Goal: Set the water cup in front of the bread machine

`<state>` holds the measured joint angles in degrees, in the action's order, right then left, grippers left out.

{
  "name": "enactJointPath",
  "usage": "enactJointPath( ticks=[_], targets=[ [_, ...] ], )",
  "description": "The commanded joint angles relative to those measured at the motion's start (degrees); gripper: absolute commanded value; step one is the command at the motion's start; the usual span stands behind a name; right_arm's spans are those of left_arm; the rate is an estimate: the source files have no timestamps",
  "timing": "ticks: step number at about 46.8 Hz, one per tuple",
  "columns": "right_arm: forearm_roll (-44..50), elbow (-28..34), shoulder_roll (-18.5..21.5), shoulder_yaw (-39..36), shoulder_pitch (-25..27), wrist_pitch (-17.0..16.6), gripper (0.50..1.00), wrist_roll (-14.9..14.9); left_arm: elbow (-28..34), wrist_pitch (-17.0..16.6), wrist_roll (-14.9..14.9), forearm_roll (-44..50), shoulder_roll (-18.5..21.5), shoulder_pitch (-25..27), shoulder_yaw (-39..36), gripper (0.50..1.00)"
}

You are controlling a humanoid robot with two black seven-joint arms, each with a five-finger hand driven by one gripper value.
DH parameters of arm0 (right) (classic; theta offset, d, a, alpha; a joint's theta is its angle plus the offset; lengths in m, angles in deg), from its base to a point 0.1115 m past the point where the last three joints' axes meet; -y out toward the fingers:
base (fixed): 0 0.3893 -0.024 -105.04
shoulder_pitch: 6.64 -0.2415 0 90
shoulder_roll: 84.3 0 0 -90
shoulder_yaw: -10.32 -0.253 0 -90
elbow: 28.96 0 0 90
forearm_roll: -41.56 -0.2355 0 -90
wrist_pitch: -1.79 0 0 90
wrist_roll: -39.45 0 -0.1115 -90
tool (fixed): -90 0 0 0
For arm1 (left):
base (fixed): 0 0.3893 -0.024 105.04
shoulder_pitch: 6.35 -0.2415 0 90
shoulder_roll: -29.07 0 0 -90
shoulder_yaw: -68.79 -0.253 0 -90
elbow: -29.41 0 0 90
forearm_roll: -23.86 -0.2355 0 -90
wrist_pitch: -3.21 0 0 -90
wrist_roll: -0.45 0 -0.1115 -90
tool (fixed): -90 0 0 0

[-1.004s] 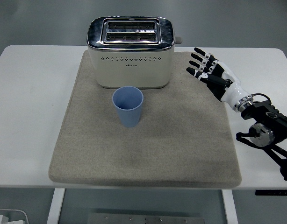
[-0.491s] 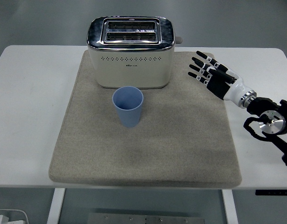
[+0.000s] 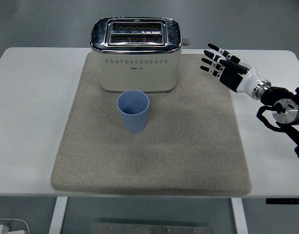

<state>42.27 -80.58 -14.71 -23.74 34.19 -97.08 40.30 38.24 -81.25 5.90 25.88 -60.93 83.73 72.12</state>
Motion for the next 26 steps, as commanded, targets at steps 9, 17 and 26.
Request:
enactJointPath(
  ticks=[9,17,26],
  targets=[
    [-0.4,5.2,1.3,-0.5,0.0,0.0,0.936,0.3,0.0,0.0,0.0,0.0,0.0,0.0,0.0,1.000],
    [-0.6,7.3,2.9,-0.5,-0.5,-0.2,0.938,0.4,0.0,0.0,0.0,0.0,0.0,0.0,0.0,1.000],
    [-0.6,7.3,3.4,-2.4,-0.7,-0.3,0.936,0.4,0.0,0.0,0.0,0.0,0.0,0.0,0.0,1.000]
  ],
)
